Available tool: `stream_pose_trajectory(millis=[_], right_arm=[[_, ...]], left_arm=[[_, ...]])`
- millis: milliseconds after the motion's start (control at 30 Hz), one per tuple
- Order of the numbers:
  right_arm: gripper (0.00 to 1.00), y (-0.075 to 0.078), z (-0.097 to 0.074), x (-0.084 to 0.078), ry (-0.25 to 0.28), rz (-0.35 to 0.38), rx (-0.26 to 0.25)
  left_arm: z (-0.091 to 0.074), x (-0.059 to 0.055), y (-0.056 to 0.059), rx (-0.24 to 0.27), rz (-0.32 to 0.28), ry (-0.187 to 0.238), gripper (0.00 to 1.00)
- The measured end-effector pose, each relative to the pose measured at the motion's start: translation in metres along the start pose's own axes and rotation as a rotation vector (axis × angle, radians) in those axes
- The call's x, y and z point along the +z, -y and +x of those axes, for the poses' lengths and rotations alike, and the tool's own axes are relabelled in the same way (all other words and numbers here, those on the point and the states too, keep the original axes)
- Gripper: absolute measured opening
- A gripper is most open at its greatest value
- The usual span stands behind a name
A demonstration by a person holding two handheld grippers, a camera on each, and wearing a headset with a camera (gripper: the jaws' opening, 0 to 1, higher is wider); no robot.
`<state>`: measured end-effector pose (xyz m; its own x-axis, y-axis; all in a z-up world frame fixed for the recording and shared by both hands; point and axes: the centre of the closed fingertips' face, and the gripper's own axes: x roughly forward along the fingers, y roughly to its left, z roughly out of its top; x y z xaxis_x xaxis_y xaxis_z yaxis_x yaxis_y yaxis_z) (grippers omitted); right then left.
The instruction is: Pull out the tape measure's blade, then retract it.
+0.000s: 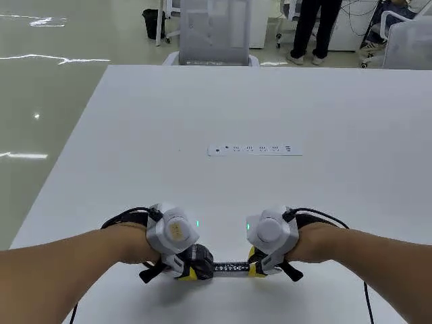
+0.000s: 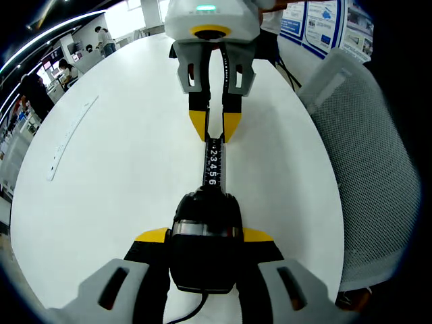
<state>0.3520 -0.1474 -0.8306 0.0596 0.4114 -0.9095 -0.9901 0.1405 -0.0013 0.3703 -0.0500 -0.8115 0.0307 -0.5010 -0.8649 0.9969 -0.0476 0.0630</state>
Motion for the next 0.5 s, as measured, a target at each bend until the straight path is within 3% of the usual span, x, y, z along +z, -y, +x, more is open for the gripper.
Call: stream_pose_trajectory(millis=[500], right_arm=[[0.11,0.003,-0.007,-0.013,-0.020,0.008,0.002]], left_arm=[[0.001,-0.001,0.000,0.001,-0.003,0.000,0.33]])
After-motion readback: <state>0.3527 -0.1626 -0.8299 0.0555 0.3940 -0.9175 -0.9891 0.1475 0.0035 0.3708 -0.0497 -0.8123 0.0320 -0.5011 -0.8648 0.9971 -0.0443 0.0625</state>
